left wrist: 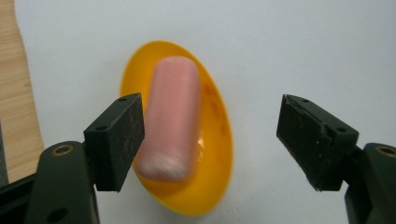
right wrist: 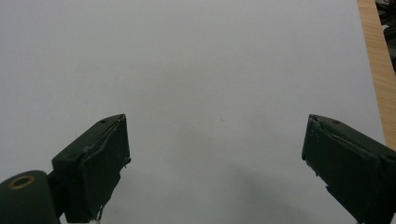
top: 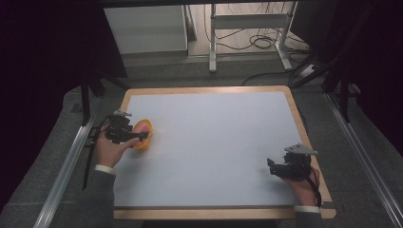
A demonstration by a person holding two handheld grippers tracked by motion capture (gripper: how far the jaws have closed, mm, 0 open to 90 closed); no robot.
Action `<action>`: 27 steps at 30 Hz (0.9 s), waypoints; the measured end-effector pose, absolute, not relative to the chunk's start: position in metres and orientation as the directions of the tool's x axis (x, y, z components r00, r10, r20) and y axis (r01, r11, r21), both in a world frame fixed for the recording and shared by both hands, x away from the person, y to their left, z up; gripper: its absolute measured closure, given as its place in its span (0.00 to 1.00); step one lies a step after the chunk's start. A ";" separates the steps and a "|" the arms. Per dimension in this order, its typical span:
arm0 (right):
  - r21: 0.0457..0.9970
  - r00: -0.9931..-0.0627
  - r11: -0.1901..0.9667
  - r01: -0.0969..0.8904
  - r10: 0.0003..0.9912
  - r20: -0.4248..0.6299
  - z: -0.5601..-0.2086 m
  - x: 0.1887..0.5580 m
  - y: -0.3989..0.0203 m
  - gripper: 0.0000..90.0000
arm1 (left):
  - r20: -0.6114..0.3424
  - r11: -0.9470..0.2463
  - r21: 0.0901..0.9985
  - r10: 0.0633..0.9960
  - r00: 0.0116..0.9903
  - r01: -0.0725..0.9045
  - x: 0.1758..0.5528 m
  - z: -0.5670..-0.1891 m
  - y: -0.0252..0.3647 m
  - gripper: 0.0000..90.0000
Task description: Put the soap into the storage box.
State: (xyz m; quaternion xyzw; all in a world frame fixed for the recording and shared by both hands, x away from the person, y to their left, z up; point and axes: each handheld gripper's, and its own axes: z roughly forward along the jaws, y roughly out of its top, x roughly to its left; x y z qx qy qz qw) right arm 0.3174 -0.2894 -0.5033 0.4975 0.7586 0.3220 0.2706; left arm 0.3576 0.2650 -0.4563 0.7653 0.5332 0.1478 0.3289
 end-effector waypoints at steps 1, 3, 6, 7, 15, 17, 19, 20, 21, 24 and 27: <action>0.758 -0.359 0.298 0.581 0.929 -0.090 -0.503 0.317 -0.289 0.08 | -0.126 -0.216 0.669 0.910 0.396 0.711 0.353 -0.456 0.264 0.27; 0.759 -0.358 0.295 0.580 0.930 -0.087 -0.502 0.317 -0.290 0.08 | -0.134 -0.213 0.685 0.903 0.408 0.697 0.343 -0.457 0.262 0.27; 0.761 -0.352 0.291 0.579 0.932 -0.089 -0.502 0.316 -0.291 0.08 | -0.144 -0.228 0.698 0.884 0.445 0.679 0.331 -0.459 0.260 0.27; 0.763 -0.355 0.291 0.577 0.931 -0.087 -0.501 0.316 -0.291 0.08 | -0.139 -0.233 0.714 0.876 0.461 0.660 0.326 -0.461 0.260 0.27; 0.765 -0.365 0.302 0.568 0.926 -0.095 -0.502 0.316 -0.288 0.08 | -0.176 -0.192 0.740 0.869 0.462 0.644 0.301 -0.477 0.262 0.28; 0.764 -0.368 0.304 0.570 0.925 -0.094 -0.502 0.316 -0.288 0.08 | -0.183 -0.184 0.744 0.869 0.461 0.642 0.298 -0.479 0.264 0.28; 0.763 -0.367 0.305 0.570 0.925 -0.096 -0.502 0.316 -0.288 0.08 | -0.190 -0.182 0.744 0.865 0.464 0.643 0.292 -0.484 0.265 0.29; 0.763 -0.367 0.305 0.570 0.925 -0.095 -0.502 0.316 -0.288 0.08 | -0.191 -0.181 0.747 0.863 0.467 0.640 0.290 -0.485 0.265 0.29; 0.764 -0.369 0.306 0.569 0.925 -0.096 -0.502 0.316 -0.288 0.08 | -0.190 -0.179 0.753 0.861 0.471 0.633 0.288 -0.487 0.265 0.29; 0.765 -0.371 0.308 0.565 0.923 -0.097 -0.502 0.316 -0.287 0.08 | -0.210 -0.170 0.755 0.852 0.479 0.633 0.283 -0.496 0.266 0.30; 0.766 -0.372 0.310 0.563 0.923 -0.100 -0.502 0.316 -0.285 0.08 | -0.215 -0.179 0.738 0.852 0.478 0.651 0.281 -0.504 0.266 0.30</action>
